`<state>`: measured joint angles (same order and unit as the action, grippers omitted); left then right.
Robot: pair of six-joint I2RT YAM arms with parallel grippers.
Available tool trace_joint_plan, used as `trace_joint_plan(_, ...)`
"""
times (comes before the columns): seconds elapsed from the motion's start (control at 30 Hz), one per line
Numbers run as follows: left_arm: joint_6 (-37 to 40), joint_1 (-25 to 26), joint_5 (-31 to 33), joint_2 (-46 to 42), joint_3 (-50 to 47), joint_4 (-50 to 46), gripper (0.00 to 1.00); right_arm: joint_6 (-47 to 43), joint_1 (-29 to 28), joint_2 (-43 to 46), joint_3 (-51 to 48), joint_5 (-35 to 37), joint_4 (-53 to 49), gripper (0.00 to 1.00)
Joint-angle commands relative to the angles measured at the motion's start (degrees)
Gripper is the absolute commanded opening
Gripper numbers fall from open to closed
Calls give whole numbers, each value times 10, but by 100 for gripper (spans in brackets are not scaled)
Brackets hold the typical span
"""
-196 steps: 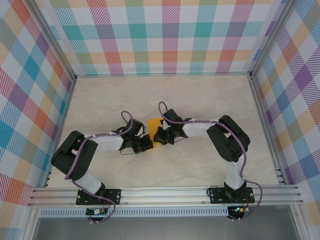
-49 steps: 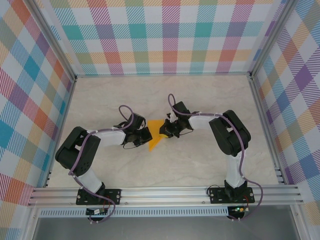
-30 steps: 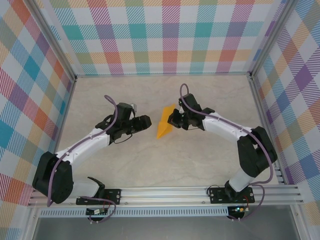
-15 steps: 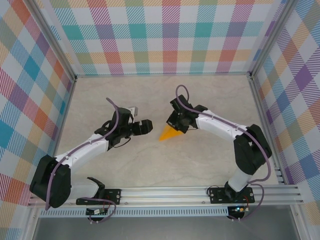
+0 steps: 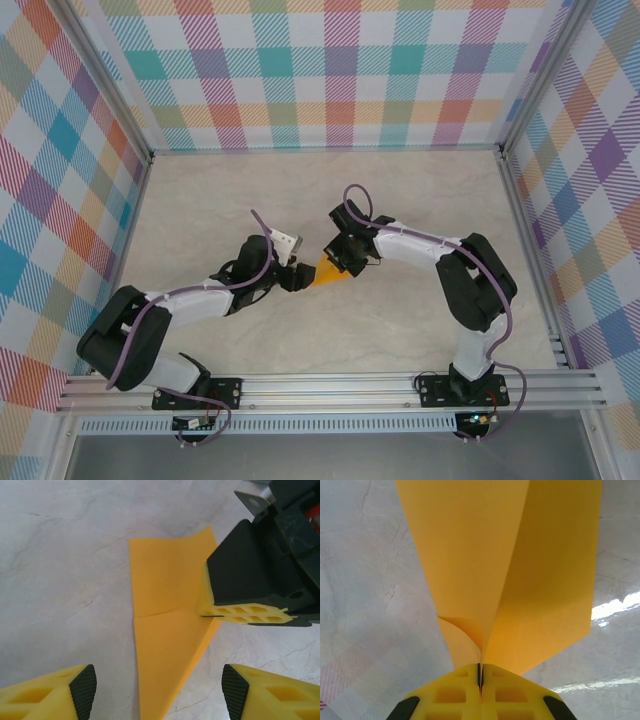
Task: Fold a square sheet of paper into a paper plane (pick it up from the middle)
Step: Fourth fold the wing at the center of the table.
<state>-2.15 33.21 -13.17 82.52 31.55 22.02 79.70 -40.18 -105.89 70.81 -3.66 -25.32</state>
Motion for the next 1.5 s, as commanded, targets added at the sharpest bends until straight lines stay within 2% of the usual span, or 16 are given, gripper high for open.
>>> trace_joint_plan(0.0,76,10,-34,36,-18,116,66,25,-3,-7,23,-26,-1,0)
trace_joint_plan(0.3,88,11,-58,119,-25,201,54,19,3,-26,50,-51,-26,0)
trace_joint_plan(0.6,63,10,-68,162,-42,274,39,14,9,-28,50,-70,-24,0)
trace_joint_plan(0.97,63,10,-84,178,-36,284,23,3,16,-33,58,-93,-32,0)
trace_joint_plan(1.07,61,10,-97,178,-33,273,21,-3,20,-31,57,-93,-34,1)
trace_joint_plan(1.17,59,10,-99,179,-31,268,18,-18,24,-31,59,-102,-35,8)
trace_joint_plan(1.23,58,10,-99,180,-32,267,16,-33,27,-26,59,-104,-36,16)
trace_joint_plan(1.37,48,10,-101,183,-29,261,14,-70,39,20,18,-94,8,43)
trace_joint_plan(1.47,36,10,-106,186,-26,256,14,-117,44,70,-25,-72,50,55)
